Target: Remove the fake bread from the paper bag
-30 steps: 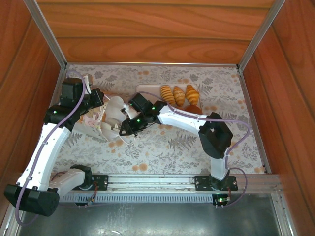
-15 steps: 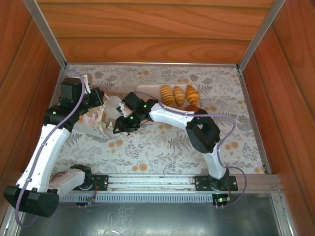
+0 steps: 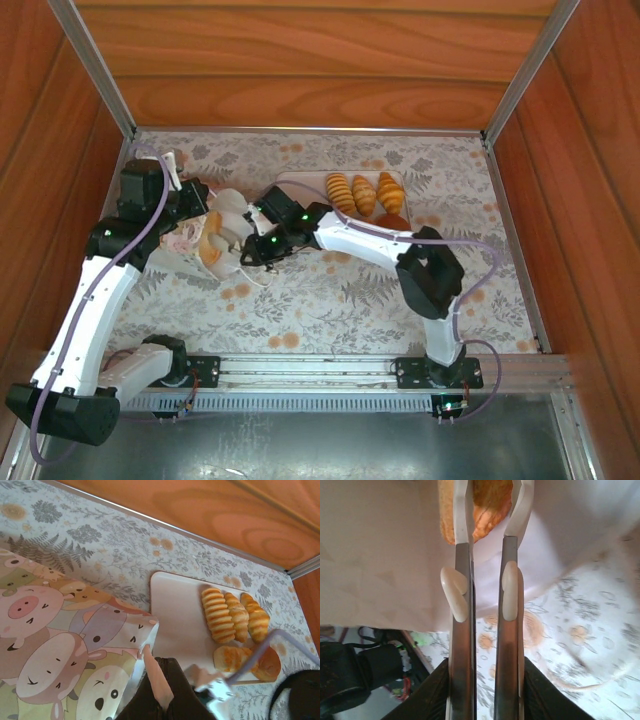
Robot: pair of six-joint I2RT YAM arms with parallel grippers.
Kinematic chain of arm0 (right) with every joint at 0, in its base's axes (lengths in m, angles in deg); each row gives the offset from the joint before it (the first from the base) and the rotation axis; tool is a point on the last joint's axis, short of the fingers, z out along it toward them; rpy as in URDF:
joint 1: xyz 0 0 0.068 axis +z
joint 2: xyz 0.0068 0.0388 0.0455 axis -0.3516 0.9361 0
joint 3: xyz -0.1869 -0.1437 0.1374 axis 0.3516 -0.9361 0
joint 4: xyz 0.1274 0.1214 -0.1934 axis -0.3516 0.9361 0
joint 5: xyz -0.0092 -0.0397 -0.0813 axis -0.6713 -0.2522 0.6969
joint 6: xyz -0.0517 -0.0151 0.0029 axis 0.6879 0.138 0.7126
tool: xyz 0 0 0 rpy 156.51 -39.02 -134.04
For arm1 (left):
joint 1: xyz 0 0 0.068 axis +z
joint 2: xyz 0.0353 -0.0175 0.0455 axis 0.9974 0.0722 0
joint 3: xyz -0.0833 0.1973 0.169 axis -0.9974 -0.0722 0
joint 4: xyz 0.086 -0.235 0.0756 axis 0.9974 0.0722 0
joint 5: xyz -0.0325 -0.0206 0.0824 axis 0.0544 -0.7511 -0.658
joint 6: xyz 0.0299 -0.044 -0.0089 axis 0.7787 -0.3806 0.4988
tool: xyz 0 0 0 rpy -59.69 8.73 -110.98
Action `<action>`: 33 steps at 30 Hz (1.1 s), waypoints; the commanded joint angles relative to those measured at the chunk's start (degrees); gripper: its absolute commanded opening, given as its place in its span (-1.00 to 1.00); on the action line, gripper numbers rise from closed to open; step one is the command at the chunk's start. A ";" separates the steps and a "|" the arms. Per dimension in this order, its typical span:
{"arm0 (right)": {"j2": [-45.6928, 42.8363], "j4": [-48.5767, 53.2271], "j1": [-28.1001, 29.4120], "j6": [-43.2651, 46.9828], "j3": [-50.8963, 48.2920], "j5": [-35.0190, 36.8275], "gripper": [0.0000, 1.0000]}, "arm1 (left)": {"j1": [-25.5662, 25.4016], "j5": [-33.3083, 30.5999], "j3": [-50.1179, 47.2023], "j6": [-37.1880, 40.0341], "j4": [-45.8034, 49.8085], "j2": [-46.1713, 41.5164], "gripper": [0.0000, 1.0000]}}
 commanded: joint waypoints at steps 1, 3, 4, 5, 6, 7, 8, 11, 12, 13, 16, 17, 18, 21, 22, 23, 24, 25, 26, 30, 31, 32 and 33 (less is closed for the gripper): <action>-4.35 1.66 0.31 7.23 -0.92 8.72 -0.37 | -0.29 -1.39 0.07 0.22 -0.81 -0.79 -1.00; -4.46 5.01 0.45 10.30 -0.06 11.93 -0.37 | -0.29 -1.12 0.25 0.30 -0.90 -0.53 -1.00; -4.45 6.57 0.86 11.76 0.63 14.19 -0.37 | -0.28 -0.93 0.30 0.29 -0.89 -0.35 -1.00; -4.39 8.01 1.41 13.86 1.25 17.16 -0.37 | -0.33 -0.68 0.36 0.26 -0.90 -0.20 -1.00; -4.42 9.31 2.20 16.43 1.71 20.12 -0.38 | -0.26 -0.54 0.45 0.23 -0.88 -0.02 -1.00; -4.57 10.11 2.90 18.63 1.98 22.99 -0.37 | -0.27 -0.37 0.54 0.20 -0.91 0.09 -1.00; -4.94 10.54 3.65 20.86 2.04 26.44 -0.37 | -0.28 -0.21 0.56 0.09 -0.86 0.24 -1.00; -6.32 9.53 5.49 25.98 1.32 34.31 -0.37 | -0.26 0.06 0.57 0.05 -0.90 0.36 -1.00; -6.80 8.36 6.19 27.73 0.75 36.60 -0.37 | -0.26 0.08 0.57 -0.06 -0.91 0.44 -1.00; -7.17 7.27 6.88 29.55 0.15 38.14 -0.37 | -0.27 0.14 0.59 -0.15 -0.90 0.52 -1.00; -7.58 3.68 9.41 36.42 -1.70 44.41 -0.36 | -0.26 0.68 0.67 -0.44 -0.86 0.77 -1.00; -7.27 2.34 10.37 39.03 -2.43 47.54 -0.36 | -0.29 0.98 0.82 -0.48 -0.86 0.91 -1.00; -6.76 1.11 11.27 40.86 -3.06 51.38 -0.36 | -0.30 1.24 0.88 -0.56 -0.90 1.11 -1.00; -5.16 -0.69 12.61 44.76 -3.89 59.79 -0.35 | -0.28 1.80 1.02 -0.56 -0.91 1.59 -1.00; -5.00 -0.68 12.76 45.30 -3.96 60.53 -0.34 | -0.27 1.84 1.14 -0.66 -0.86 1.72 -1.00; -4.98 -0.96 12.93 45.70 -4.26 60.58 -0.33 | -0.33 1.91 1.10 -0.65 -0.90 1.75 -1.00; -5.24 -1.12 13.11 46.24 -4.75 59.05 -0.31 | -0.26 1.90 1.10 -0.65 -0.88 1.80 -1.00; -5.55 -1.33 13.33 46.91 -5.25 57.39 -0.29 | -0.26 1.86 1.11 -0.78 -0.90 1.89 -1.00; -6.01 -2.07 13.69 47.66 -6.16 55.85 -0.28 | -0.30 1.84 1.15 -0.82 -0.89 2.00 -1.00; -6.59 1.70 14.26 47.44 -6.93 48.32 -0.21 | -0.26 1.74 1.10 -0.61 -0.90 1.99 -1.00; -6.51 3.05 14.26 46.99 -6.69 46.81 -0.21 | -0.27 1.70 1.15 -0.56 -0.89 1.94 -1.00; -6.47 4.65 14.35 46.65 -6.44 44.94 -0.19 | -0.32 1.65 1.04 -0.58 -0.82 1.86 -1.00; -6.55 5.65 14.35 46.23 -6.36 43.44 -0.19 | -0.30 1.66 0.98 -0.57 -0.88 1.83 -1.00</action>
